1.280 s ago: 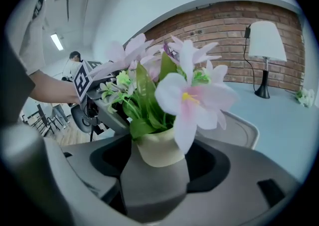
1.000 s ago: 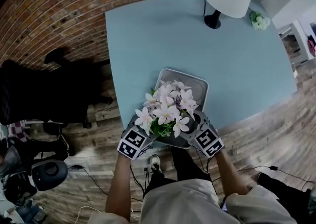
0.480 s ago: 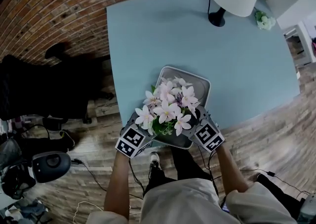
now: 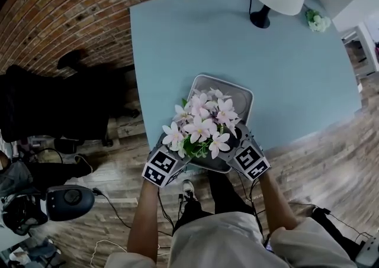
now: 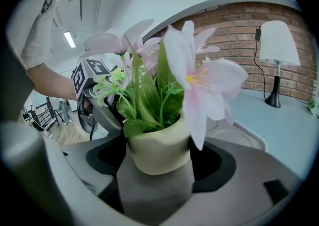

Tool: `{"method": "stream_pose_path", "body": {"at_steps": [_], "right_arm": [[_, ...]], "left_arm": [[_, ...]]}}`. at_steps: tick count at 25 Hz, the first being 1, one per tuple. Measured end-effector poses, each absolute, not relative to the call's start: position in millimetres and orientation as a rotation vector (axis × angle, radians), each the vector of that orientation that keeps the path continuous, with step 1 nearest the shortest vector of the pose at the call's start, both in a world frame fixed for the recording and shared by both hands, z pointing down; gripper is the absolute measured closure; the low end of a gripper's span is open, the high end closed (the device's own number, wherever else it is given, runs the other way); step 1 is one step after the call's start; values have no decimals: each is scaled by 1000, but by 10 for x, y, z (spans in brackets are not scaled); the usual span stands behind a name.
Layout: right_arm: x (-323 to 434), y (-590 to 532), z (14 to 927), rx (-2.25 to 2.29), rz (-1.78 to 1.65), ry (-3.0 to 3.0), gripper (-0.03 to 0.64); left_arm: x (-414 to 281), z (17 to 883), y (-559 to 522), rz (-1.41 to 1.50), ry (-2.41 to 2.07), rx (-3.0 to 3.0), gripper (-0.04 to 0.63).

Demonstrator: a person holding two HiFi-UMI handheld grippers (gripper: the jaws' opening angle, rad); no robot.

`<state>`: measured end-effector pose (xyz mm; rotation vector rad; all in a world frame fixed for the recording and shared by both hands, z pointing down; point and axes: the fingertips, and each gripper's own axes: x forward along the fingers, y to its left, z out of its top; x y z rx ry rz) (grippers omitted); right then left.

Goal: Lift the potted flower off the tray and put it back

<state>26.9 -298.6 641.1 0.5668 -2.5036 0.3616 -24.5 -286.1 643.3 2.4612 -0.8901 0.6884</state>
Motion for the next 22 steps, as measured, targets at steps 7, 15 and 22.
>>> {"method": "stream_pose_path", "body": {"at_steps": [7, 15, 22], "right_arm": [[301, -2804, 6086, 681, 388, -2539, 193], [246, -2357, 5562, 780, 330, -2559, 193], [225, -2098, 5174, 823, 309, -2552, 193]], "left_arm": [[-231, 6045, -2699, 610, -912, 2551, 236], [-285, 5525, -2270, 559, -918, 2640, 236], [-306, 5155, -2020, 557, -894, 2646, 237]]}}
